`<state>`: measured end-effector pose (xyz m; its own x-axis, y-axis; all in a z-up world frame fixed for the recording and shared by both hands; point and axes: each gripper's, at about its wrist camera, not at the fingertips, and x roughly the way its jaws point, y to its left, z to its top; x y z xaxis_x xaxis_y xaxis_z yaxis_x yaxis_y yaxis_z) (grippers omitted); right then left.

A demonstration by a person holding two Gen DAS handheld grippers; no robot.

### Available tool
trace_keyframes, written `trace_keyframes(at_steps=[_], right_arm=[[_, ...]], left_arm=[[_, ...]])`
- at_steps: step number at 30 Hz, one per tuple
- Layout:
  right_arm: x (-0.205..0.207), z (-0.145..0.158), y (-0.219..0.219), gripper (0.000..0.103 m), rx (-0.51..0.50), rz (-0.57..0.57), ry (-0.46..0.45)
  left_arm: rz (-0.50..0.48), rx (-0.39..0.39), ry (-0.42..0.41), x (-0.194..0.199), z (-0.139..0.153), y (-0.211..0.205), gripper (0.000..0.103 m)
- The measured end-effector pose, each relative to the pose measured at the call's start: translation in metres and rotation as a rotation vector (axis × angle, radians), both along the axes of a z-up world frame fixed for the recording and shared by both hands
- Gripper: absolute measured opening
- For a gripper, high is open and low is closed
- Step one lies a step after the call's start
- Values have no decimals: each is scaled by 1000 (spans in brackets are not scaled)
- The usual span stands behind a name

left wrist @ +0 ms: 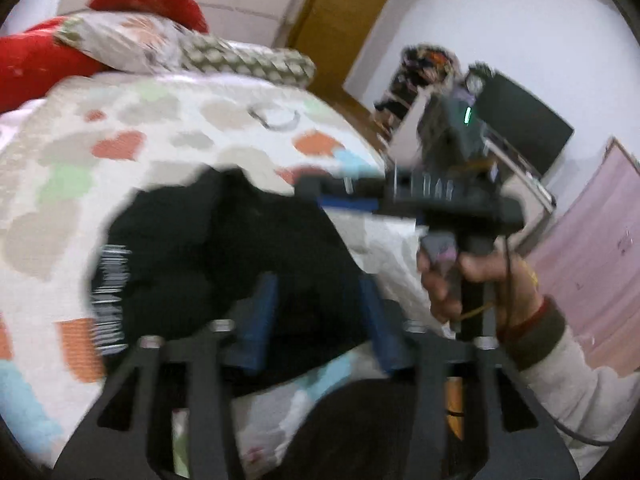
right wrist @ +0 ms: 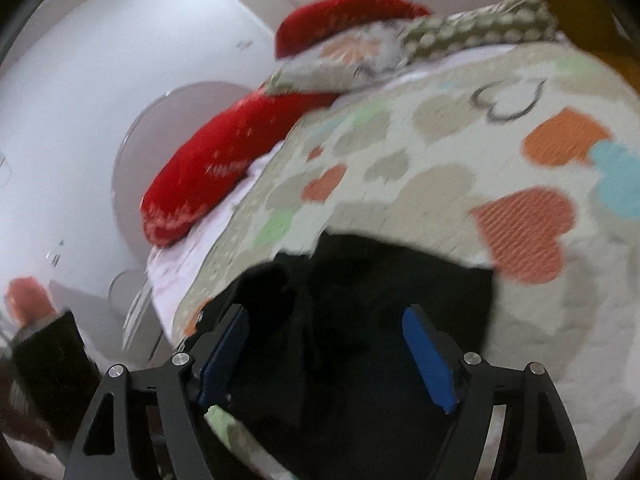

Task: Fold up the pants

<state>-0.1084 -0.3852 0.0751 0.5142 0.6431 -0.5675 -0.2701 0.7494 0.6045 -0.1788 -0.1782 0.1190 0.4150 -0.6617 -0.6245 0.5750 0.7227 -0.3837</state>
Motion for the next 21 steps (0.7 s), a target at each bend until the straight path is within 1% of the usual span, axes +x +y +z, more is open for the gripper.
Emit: trace_keyframes(at_steps=[1,3,4,7,8,9,11,13,14,17,19,20,21], right_arm=[[3,-3,9,80,-5,30,5],[9,-10,24,81,-42,59,33],[13,-14,31,81,-55,71,48],[23,-23,47,81,-39,101,61],[26,-26,52,81,-34,117,72],[28,-28,56,82,-19,128,86],[31,-31,53,83,49,113,107],[27,-31,42,83,140,90,119],[25,-31,37,83,169,86,124],[16,-29,23,84,251,64,130],[12,-26,19,88,285,51,118],[10,-23,19,90,298,46,107],[11,-23,21,91,291,44,105]], left_arm=[[48,-4,-16,2,4,14,63],[132,11,-42,7,5,35,63],[161,13,-46,9,5,44,63],[283,33,-12,24,-9,70,63],[289,28,6,26,-15,73,63],[281,25,41,30,-25,74,63],[254,29,100,36,-43,68,63],[229,29,119,34,-51,58,63],[221,31,113,30,-52,52,63],[180,65,55,19,-48,29,63],[142,62,27,13,-43,15,65],[114,52,26,13,-44,12,66],[78,52,23,11,-45,4,69]])
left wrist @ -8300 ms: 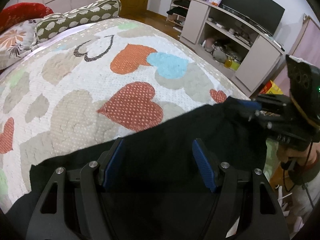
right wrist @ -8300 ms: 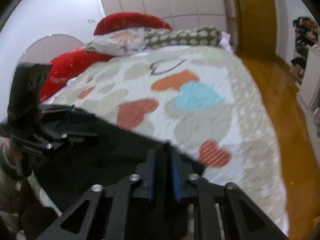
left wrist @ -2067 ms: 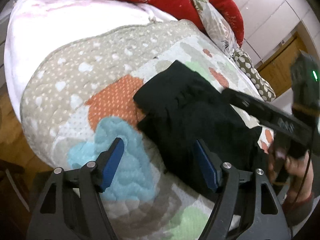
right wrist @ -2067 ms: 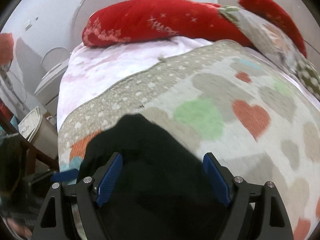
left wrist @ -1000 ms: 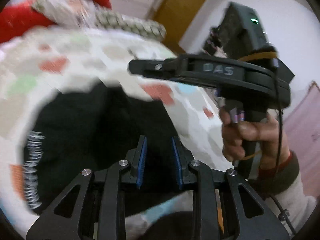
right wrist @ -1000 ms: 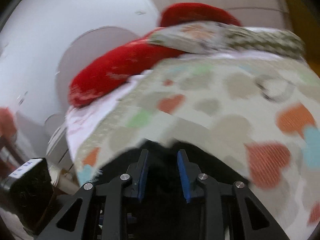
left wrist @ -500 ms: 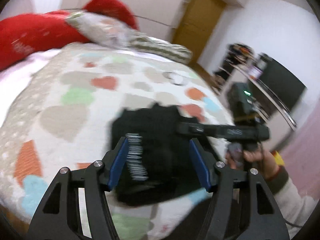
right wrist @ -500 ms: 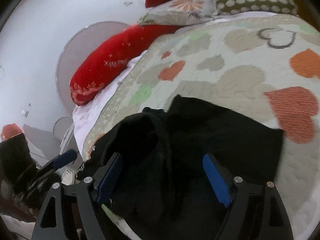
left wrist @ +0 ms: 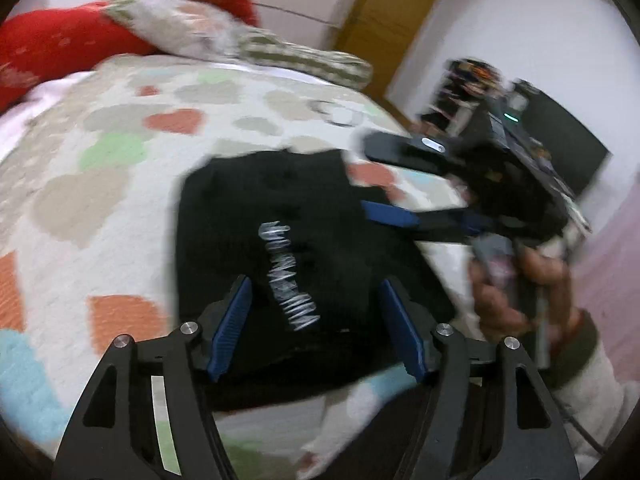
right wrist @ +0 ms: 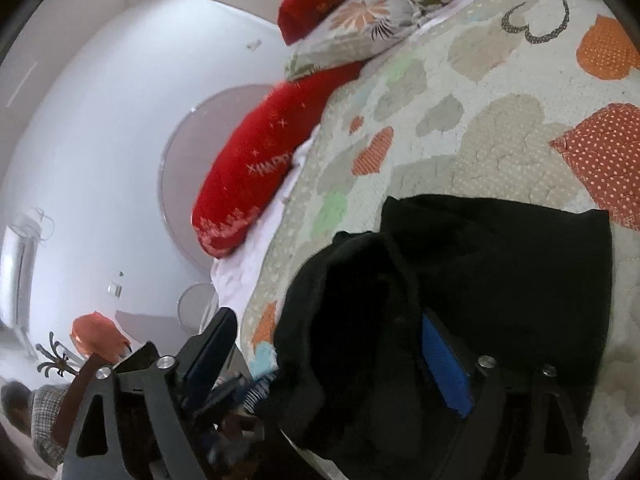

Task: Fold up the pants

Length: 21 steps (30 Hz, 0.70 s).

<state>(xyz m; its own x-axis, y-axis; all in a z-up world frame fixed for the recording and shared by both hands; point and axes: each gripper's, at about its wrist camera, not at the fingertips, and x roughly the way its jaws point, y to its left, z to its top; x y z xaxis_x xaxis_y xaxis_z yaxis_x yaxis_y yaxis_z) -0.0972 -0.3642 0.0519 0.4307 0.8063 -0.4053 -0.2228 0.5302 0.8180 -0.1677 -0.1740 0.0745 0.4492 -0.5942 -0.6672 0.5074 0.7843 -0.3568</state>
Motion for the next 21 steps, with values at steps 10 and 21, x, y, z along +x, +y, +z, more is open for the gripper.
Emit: trace_keyframes(at_steps=[10,21], right_arm=[[8,3,33,21,-192,49,-72],[-42,36,-28,15,-514,-120,-160]], left_arm=[[15,-46,56,12,-4,6,69],[-182,-101,63,1,19,-45,69]])
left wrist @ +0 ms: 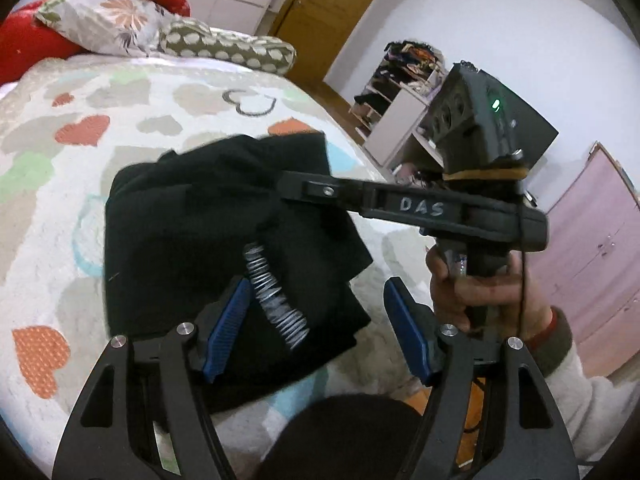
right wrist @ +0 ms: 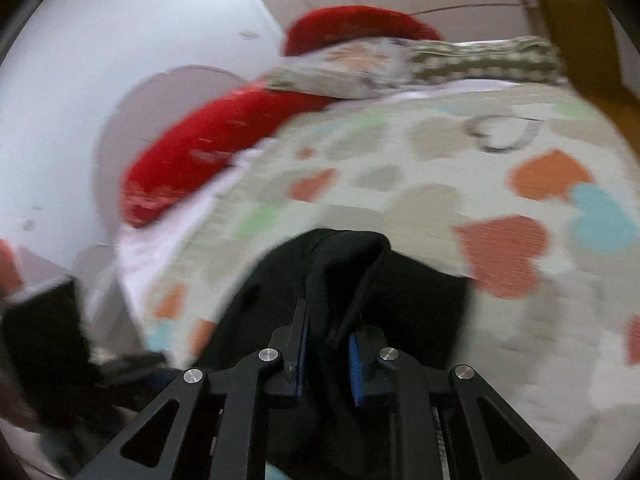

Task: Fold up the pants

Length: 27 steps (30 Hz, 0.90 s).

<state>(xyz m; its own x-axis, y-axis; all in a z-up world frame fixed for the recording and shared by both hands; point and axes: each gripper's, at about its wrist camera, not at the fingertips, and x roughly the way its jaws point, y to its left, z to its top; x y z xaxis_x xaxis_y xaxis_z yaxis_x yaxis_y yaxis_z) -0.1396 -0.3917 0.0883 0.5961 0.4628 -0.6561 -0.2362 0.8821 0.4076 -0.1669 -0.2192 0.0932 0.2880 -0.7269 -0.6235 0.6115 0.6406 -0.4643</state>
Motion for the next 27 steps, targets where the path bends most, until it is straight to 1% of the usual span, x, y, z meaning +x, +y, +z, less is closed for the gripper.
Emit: trace_keyframes(at_steps=[2,3,5,6,7,8,9,11,13,15,16,18,21,22,24,25,27], right_arm=[[3,-19,-12,15,-64,-60,46],[8,-29,-16,16,-66,-71,70],[9,-36,-23,22,-8,-90,74],[7,-32,-27,28,20,-107,73],[5,-27,-31,43,22,-122,66],[1,-20,-34,51,10,-144,52],[-4,-11,-36,53,-10,-176,27],[-11,7,-35,54,-18,-189,-37],[-14,19,-22,53,4,-123,-79],[-10,22,-2,53,-26,-49,-84],[-5,18,9,53,-56,-26,-78],[9,6,24,52,-133,-17,-45],[30,-19,29,52,-213,-31,15],[35,-29,27,53,-232,-44,34],[41,-39,21,53,-229,-62,24],[41,-39,18,53,-219,-62,23],[34,-32,14,52,-196,-65,28]], left_arm=[[9,4,-6,-3,1,7,69],[23,10,-12,-3,2,12,69],[58,33,-26,-3,5,22,69],[78,48,-39,-1,7,26,69],[107,66,-55,1,10,32,69],[123,72,-62,3,12,37,69],[144,75,-67,6,14,42,69],[186,97,-82,12,16,46,69],[235,147,-110,21,14,43,69],[248,167,-106,32,8,38,69],[249,179,-97,37,3,32,69],[251,220,-80,46,-10,21,69],[258,305,-47,55,-34,9,69],[257,323,-39,56,-42,7,69],[255,310,-20,57,-50,7,70],[262,299,-17,56,-53,8,70],[262,302,-22,54,-51,9,70]])
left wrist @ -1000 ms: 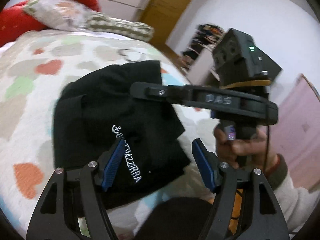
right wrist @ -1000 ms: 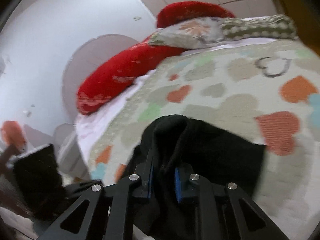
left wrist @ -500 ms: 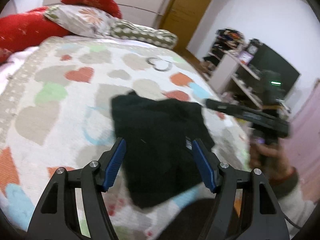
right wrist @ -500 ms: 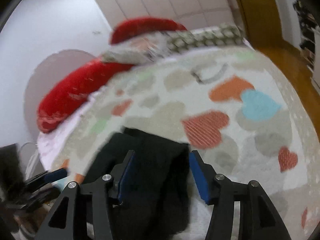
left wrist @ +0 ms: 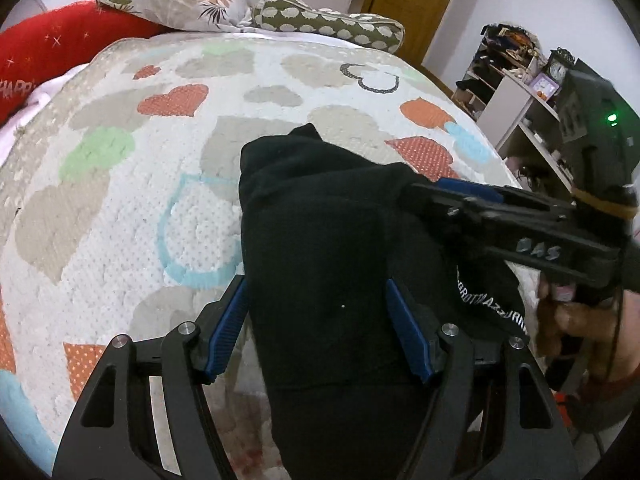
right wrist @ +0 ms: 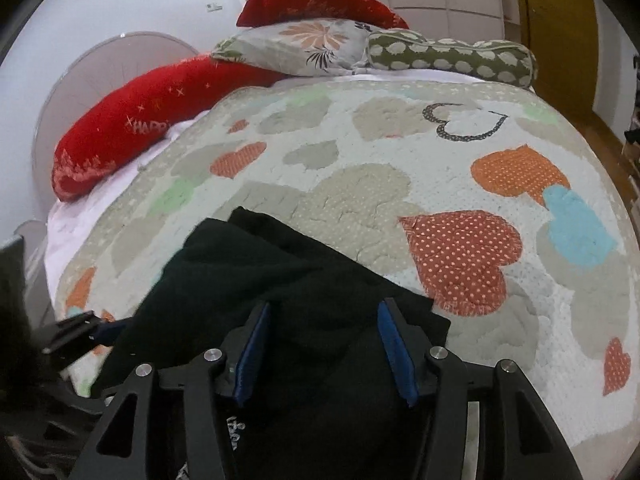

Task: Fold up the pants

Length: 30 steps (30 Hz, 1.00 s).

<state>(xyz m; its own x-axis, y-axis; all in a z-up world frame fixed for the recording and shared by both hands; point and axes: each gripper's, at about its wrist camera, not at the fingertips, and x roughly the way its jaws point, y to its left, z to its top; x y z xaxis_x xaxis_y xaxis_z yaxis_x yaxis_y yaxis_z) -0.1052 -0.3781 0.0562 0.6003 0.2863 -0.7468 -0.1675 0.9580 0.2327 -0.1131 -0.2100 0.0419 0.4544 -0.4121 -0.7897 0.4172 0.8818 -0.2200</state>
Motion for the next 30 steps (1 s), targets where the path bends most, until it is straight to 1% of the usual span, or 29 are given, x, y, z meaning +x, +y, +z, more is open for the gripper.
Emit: trace_keyframes(at_steps=[4,6,8,12,13,15,16,17,19,23,26,30], right_arm=[[-23,20,-1,54,11,9,-8],[-39,28,3,54,-6,34,-20],[-50,31,7,54,-29,46,-23],[-74,24,16,54,-76,60,-26],[-77,19,17,54,-87,60,-19],[-79,2,19,54,-96,57,29],[-79,-6,19,55,-91,55,45],[-81,-12,17,55,-77,44,37],[-83,-12,14,56,-50,28,29],[-84,-1,10,55,-37,21,45],[-90,12,6,56,-8,3,10],[-89,22,3,62,22,-35,-24]], left_arm=[[5,27,-19,-7,8,-1,70],[6,35,-36,-14,13,0,70],[9,44,-44,-19,15,1,70],[18,52,-51,-23,16,2,70],[22,53,-54,-23,15,2,70],[24,60,-58,-24,14,0,70],[22,67,-54,-24,12,-1,70],[20,72,-51,-25,11,-2,70],[24,75,-58,-26,9,-3,70],[29,75,-63,-26,12,-3,70],[33,88,-73,-28,15,-3,70],[40,100,-92,-30,21,-2,70]])
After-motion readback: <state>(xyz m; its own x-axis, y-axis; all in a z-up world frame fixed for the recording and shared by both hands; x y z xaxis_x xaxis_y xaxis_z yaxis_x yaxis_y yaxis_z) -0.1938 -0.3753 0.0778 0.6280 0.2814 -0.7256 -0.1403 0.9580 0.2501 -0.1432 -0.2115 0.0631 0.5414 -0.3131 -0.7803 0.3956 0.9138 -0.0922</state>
